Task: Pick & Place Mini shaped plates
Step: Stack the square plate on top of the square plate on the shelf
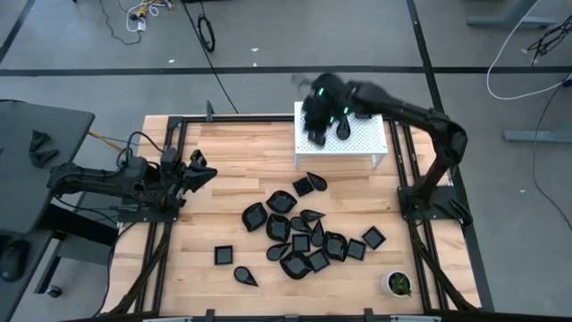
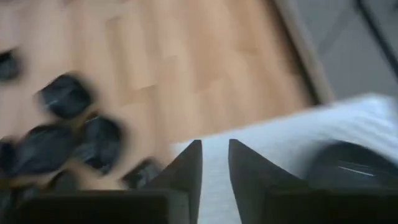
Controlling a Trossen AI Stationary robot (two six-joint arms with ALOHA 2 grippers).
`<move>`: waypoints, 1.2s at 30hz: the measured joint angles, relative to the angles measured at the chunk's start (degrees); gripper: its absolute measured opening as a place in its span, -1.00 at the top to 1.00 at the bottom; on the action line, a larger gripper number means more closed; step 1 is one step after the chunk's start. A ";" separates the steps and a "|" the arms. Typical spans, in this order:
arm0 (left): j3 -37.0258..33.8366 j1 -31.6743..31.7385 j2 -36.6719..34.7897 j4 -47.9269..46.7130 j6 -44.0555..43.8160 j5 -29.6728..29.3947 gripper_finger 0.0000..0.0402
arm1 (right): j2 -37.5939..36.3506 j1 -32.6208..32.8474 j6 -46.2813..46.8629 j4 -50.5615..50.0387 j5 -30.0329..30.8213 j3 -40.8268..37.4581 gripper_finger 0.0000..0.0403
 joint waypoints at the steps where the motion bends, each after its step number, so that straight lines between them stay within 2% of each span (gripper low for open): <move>1: 0.00 0.00 -0.02 0.02 0.00 0.02 0.79 | -0.02 2.97 0.13 -0.88 0.45 0.00 0.64; 6: 0.00 0.00 -0.02 0.01 0.00 0.00 0.79 | -0.02 15.81 4.30 -2.45 4.90 -2.45 0.78; 10: -0.01 0.01 0.00 0.00 0.00 0.02 0.79 | -0.06 23.55 12.04 -3.75 5.47 -7.64 0.85; 12: -0.01 0.00 -0.02 0.02 0.00 0.01 0.79 | -0.04 27.15 16.51 -7.66 5.61 -10.35 0.89; 18: 0.00 0.02 0.00 0.02 0.00 0.02 0.79 | -0.30 36.64 39.14 -23.26 5.42 -16.24 0.96; 21: 0.00 0.00 -0.02 0.00 0.00 0.02 0.79 | -1.56 41.49 49.44 -26.06 3.06 -21.22 0.95; 25: 0.00 0.00 0.00 0.00 0.00 0.01 0.79 | -5.67 46.32 58.21 -22.46 -4.19 -31.30 0.84; 32: 0.00 0.02 0.00 0.02 0.00 0.02 0.79 | -17.83 47.92 71.50 -12.26 -5.14 -46.72 0.57; 36: -0.01 0.02 -0.01 0.02 0.02 0.01 0.79 | -23.26 47.91 80.94 -4.14 -5.10 -54.29 0.49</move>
